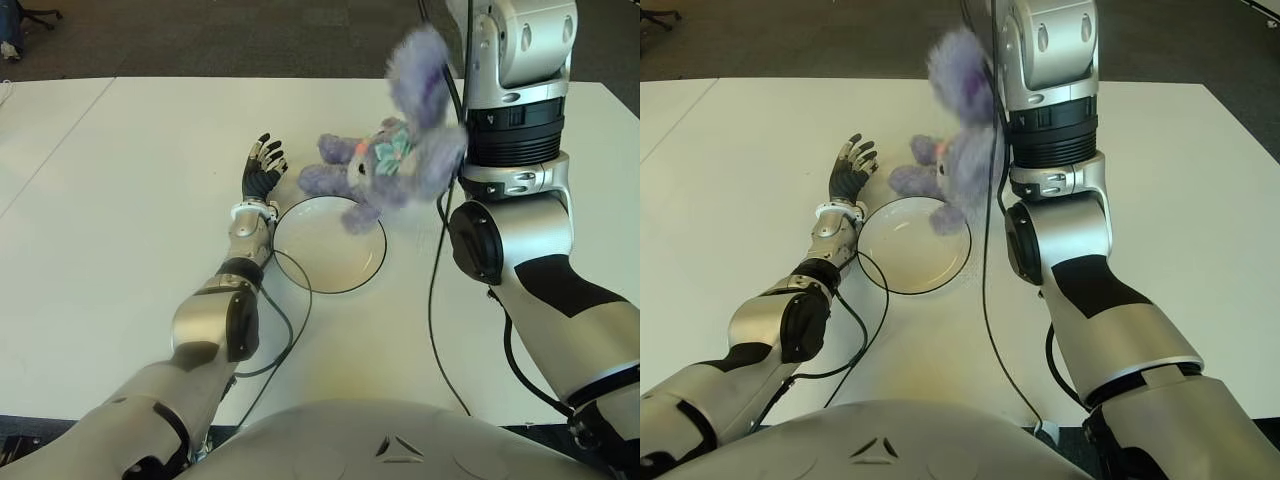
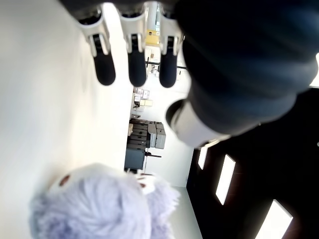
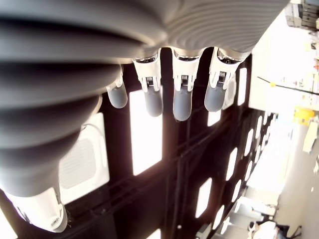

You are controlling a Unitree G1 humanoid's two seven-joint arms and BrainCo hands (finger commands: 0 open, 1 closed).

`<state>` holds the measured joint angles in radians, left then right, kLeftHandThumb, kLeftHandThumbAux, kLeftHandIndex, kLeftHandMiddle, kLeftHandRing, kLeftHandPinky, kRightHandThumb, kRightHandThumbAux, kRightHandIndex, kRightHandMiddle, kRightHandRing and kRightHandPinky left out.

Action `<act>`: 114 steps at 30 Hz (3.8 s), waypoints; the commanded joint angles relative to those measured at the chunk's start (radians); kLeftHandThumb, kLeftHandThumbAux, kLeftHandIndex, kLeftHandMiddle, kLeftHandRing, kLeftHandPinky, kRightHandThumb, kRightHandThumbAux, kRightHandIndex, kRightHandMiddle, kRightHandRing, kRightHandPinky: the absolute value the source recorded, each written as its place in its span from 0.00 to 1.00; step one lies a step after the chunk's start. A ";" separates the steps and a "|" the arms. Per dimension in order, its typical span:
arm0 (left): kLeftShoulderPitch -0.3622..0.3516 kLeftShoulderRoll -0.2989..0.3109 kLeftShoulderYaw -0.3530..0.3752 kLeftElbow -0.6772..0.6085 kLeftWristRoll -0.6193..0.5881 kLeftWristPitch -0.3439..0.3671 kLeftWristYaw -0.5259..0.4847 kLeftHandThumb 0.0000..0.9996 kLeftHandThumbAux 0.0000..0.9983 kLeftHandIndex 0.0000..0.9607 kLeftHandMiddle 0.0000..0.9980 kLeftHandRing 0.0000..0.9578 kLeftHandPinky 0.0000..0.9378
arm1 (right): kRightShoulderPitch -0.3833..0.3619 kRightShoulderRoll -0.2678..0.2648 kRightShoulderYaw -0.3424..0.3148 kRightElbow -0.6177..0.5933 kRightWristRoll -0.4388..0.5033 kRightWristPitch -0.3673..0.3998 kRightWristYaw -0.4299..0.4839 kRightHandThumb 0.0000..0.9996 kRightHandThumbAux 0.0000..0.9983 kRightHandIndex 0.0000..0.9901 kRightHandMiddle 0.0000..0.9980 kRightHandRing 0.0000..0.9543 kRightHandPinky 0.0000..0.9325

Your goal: Put the doll into the plate.

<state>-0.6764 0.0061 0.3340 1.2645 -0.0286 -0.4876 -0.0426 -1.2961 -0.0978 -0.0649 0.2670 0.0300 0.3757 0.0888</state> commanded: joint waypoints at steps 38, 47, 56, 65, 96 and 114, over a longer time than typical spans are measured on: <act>0.128 -0.025 0.003 0.090 0.001 0.110 0.011 0.53 0.88 0.14 0.17 0.17 0.22 | 0.018 0.000 0.000 -0.012 0.017 0.034 -0.007 0.20 0.65 0.05 0.13 0.11 0.12; 0.128 -0.024 0.002 0.089 0.003 0.105 0.009 0.58 0.90 0.12 0.18 0.17 0.22 | 0.016 0.006 0.005 -0.012 0.015 0.034 -0.014 0.20 0.65 0.05 0.13 0.11 0.12; 0.124 -0.019 -0.007 0.091 0.012 0.118 0.013 0.59 0.89 0.11 0.19 0.18 0.23 | 0.018 0.007 0.007 -0.007 0.016 0.029 -0.016 0.20 0.65 0.05 0.13 0.11 0.12; 0.122 -0.030 -0.005 0.089 0.008 0.117 0.016 0.67 0.89 0.12 0.19 0.18 0.23 | 0.021 -0.009 -0.002 -0.015 0.023 0.034 -0.004 0.20 0.65 0.05 0.13 0.11 0.12; 0.112 -0.053 -0.002 0.087 -0.009 0.116 0.019 0.62 0.91 0.13 0.18 0.16 0.20 | 0.315 -0.596 0.367 0.278 -0.296 -0.834 0.566 0.03 0.36 0.00 0.00 0.00 0.00; 0.111 -0.046 0.006 0.089 -0.016 0.130 0.005 0.46 0.87 0.10 0.15 0.16 0.23 | 0.279 -0.663 0.367 0.467 -0.326 -1.065 0.590 0.00 0.37 0.00 0.00 0.00 0.00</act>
<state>-0.6823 -0.0126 0.3367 1.2616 -0.0396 -0.4854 -0.0397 -1.0517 -0.7360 0.2715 0.6728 -0.2660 -0.5961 0.6328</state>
